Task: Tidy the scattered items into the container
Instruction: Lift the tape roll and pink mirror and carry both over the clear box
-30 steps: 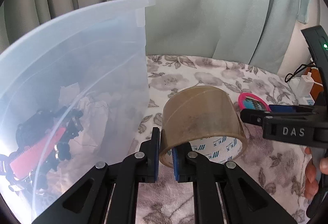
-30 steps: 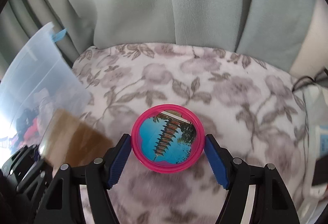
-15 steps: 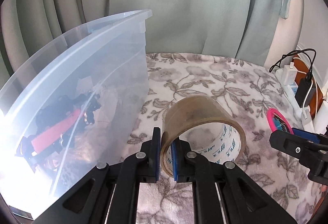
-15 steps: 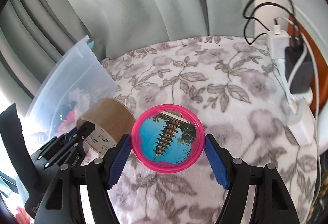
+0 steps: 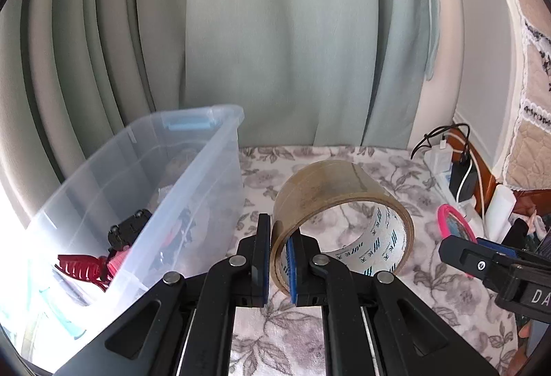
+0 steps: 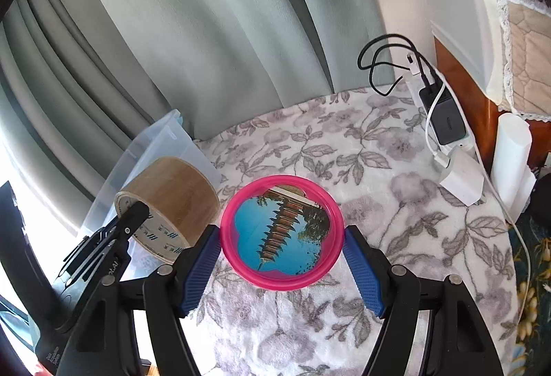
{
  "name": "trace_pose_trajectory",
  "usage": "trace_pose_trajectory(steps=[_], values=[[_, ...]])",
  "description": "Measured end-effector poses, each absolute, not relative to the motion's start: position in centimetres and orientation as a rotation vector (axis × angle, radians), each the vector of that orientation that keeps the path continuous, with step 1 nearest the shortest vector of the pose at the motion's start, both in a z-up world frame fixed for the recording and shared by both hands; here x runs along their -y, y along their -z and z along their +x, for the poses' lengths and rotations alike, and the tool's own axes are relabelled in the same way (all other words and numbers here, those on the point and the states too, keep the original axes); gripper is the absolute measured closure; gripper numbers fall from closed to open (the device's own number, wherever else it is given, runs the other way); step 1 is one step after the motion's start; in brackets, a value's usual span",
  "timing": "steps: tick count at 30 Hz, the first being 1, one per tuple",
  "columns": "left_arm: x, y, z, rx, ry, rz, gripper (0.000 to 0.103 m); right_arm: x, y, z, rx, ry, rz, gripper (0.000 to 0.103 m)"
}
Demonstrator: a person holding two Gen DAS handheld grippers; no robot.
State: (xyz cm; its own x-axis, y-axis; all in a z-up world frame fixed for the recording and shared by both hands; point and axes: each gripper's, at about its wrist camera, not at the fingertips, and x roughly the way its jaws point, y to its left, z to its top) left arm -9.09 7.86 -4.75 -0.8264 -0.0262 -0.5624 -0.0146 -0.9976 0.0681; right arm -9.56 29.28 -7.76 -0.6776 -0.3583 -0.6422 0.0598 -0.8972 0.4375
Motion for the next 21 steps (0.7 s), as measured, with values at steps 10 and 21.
trace_pose_trajectory(steps=[10,21], values=[[-7.3,-2.6,-4.2,0.070,3.075,0.655,0.095,-28.7,1.3,-5.5,0.576,2.681,0.914,0.028],[-4.2,-7.5,-0.2,-0.038,3.070,0.461,0.095,-25.6,-4.2,-2.2,0.491,2.691,0.745,0.028]])
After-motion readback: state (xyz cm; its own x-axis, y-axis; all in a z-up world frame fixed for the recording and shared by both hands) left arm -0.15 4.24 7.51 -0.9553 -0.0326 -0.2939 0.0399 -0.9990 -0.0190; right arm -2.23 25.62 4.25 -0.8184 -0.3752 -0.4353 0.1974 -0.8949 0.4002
